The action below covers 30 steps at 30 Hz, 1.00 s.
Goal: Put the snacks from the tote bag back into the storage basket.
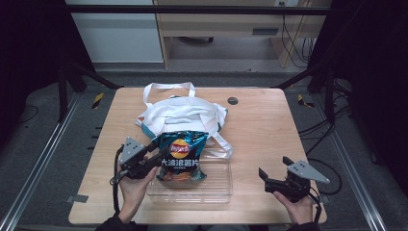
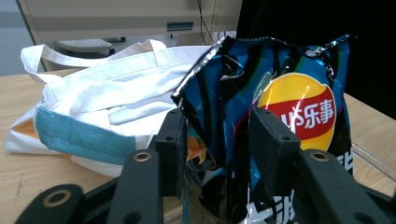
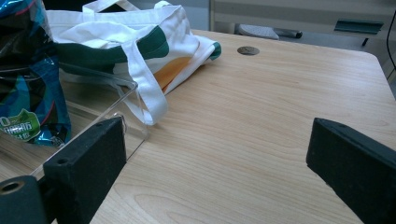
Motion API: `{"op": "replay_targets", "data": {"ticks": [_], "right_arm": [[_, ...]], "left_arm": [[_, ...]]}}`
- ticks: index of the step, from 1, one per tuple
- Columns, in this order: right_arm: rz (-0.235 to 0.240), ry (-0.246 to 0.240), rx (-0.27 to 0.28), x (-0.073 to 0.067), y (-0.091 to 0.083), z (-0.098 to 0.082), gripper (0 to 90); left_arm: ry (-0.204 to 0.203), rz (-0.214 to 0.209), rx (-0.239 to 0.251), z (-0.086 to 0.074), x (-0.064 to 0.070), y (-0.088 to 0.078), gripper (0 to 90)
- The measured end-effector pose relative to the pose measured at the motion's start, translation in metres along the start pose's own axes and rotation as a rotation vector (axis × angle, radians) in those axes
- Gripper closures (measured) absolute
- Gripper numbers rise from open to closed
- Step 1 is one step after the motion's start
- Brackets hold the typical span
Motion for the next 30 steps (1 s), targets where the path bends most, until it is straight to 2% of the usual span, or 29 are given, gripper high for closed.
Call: {"op": "replay_targets", "data": {"ticks": [3, 13, 20, 25, 30], "right_arm": [[0.0, 0.0, 0.001, 0.0, 0.0, 0.0, 5.1], [-0.003, 0.0, 0.0, 0.0, 0.0, 0.0, 5.1], [-0.004, 0.003, 0.002, 0.0, -0.001, 0.0, 5.1], [-0.005, 0.005, 0.002, 0.0, -0.001, 0.0, 5.1], [-0.009, 0.003, 0.004, 0.001, -0.002, 0.0, 5.1]], "left_arm": [[0.006, 0.0, 0.0, 0.0, 0.0, -0.001, 53.6], [0.006, 0.0, 0.002, 0.001, 0.0, -0.004, 53.2], [0.016, -0.012, -0.008, 0.0, 0.001, -0.007, 45.2], [0.01, -0.021, -0.005, 0.001, -0.001, -0.014, 43.3], [0.031, -0.048, -0.018, -0.001, 0.0, -0.02, 37.4]]}}
Point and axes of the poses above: each handheld gripper's, and its own axes: y roughly forward along the jaws, z roughly out of its top, x roughly to its right, the point moved 8 cm from there along y, roughly forward along the jaws
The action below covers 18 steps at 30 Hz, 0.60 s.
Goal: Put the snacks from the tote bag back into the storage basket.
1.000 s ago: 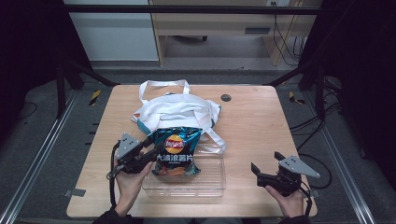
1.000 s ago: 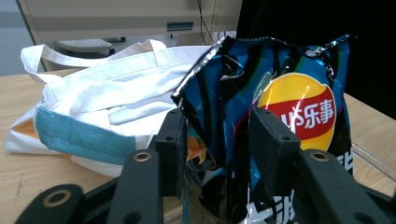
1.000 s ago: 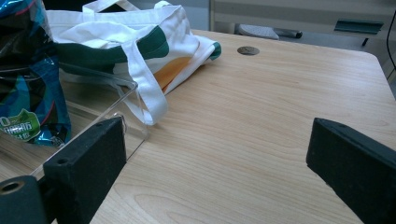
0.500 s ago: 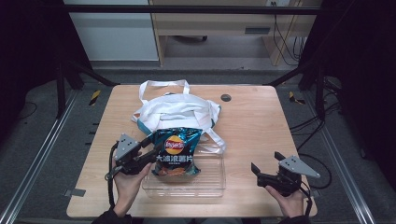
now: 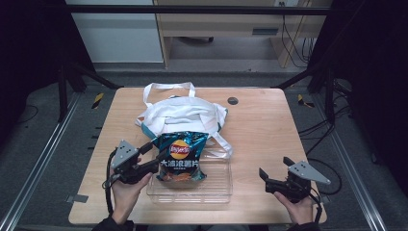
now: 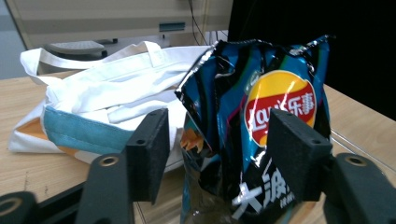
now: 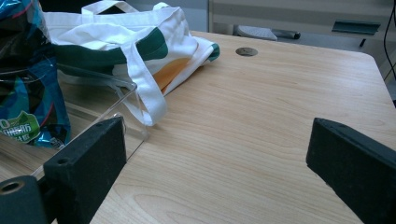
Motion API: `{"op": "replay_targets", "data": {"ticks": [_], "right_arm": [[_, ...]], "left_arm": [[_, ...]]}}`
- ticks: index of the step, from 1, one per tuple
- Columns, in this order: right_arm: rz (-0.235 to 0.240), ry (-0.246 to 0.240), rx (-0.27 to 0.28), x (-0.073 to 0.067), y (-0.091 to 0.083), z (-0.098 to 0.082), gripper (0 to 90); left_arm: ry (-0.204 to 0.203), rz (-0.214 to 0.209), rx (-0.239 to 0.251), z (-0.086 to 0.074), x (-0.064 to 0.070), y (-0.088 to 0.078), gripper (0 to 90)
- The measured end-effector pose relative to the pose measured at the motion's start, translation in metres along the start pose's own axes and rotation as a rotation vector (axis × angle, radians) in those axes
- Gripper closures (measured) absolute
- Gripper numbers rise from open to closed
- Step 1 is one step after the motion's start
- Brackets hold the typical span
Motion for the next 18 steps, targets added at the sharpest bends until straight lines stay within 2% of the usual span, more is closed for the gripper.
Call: {"op": "replay_targets", "data": {"ticks": [2, 8, 12, 18], "right_arm": [[0.002, 0.003, 0.002, 0.0, 0.0, 0.0, 5.1], [-0.001, 0.004, 0.004, 0.0, -0.001, 0.0, 5.1], [-0.003, 0.007, 0.004, 0.0, -0.002, 0.0, 5.0], [-0.007, 0.002, 0.002, 0.0, -0.002, 0.0, 5.0]], "left_arm": [[0.011, -0.006, -0.003, -0.001, 0.0, -0.003, 35.9], [-0.002, -0.003, 0.01, -0.003, -0.005, -0.013, 32.4], [0.03, 0.023, -0.009, -0.015, -0.012, -0.022, 32.7], [0.023, 0.057, -0.012, -0.03, -0.027, -0.033, 33.4]]}}
Point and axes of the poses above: each handheld gripper's, and its own axes: y roughly forward along the jaws, z roughly out of its top, x roughly to its right, the point moved 8 cm from there along y, roughly forward along the jaws
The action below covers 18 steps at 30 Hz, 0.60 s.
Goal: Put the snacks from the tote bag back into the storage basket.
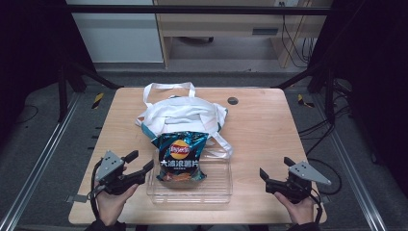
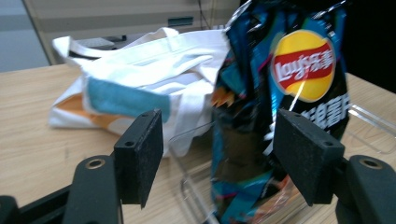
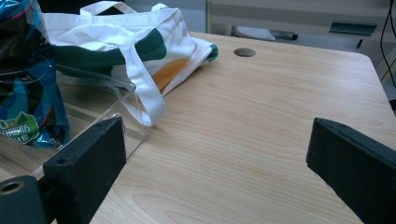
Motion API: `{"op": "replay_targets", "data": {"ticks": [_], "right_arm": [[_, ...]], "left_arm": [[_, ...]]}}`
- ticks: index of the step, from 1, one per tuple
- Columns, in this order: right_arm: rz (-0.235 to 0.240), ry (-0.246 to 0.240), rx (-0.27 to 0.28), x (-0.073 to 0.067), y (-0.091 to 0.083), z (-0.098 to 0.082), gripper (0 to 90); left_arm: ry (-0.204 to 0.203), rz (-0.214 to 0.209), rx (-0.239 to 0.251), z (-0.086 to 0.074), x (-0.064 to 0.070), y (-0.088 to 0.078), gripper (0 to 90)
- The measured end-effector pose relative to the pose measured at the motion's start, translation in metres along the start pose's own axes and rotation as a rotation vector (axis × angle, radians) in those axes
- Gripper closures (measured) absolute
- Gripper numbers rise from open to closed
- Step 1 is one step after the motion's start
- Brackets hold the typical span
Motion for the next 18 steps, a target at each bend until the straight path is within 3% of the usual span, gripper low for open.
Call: {"op": "replay_targets", "data": {"ticks": [7, 18], "right_arm": [[0.0, 0.001, 0.0, 0.001, 0.0, 0.0, 5.0], [-0.005, 0.002, 0.004, 0.002, 0.0, 0.0, 4.7]], "left_arm": [[-0.021, 0.063, -0.003, -0.014, -0.021, -0.008, 34.3], [-0.009, 0.075, 0.008, -0.024, -0.033, -0.008, 34.9]]}}
Point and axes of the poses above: each handheld gripper's, and its own axes: y roughly forward along the jaws, z roughly out of its top, x roughly to its right, the point moved 8 cm from there along y, roughly forward along the jaws
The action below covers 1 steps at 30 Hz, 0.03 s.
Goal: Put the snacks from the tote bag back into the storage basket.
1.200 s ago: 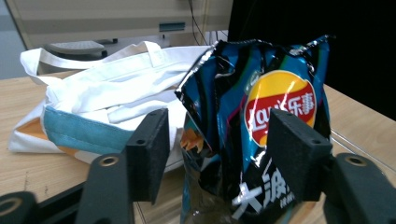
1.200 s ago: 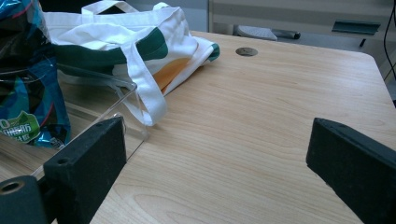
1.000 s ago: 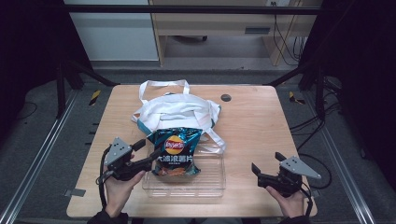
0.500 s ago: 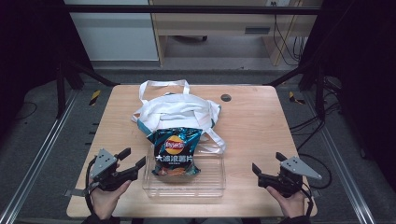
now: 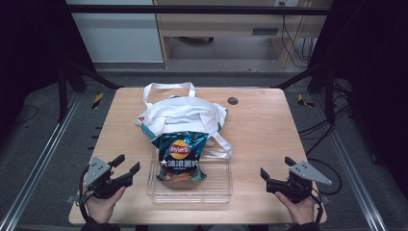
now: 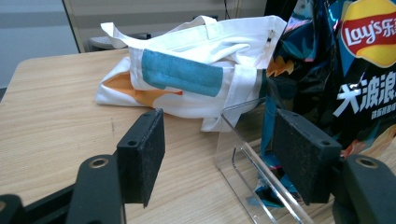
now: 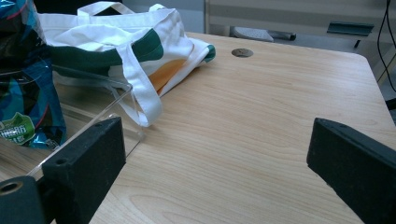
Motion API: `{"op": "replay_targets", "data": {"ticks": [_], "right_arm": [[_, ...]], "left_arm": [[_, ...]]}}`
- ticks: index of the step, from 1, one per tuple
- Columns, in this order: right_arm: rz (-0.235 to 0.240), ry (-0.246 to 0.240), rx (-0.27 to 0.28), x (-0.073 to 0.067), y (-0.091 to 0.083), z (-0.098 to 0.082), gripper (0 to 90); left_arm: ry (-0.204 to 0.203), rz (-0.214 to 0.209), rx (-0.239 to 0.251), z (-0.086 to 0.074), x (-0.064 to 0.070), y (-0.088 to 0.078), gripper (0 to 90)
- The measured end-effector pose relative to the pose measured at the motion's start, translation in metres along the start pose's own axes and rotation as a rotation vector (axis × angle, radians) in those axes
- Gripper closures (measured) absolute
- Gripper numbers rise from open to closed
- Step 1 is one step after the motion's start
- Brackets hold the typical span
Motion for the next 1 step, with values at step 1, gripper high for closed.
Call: {"op": "replay_targets", "data": {"ticks": [1], "right_arm": [[0.001, -0.001, 0.0, 0.0, 0.0, 0.0, 4.7]], "left_arm": [[0.014, 0.01, -0.008, -0.0012, -0.0021, 0.0005, 34.9]]}}
Point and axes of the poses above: each handheld gripper's, and its own axes: y roughly forward along the jaws, z roughly out of its top, x roughly to its right, the point moved 8 cm from there along y, roughly forward along the jaws
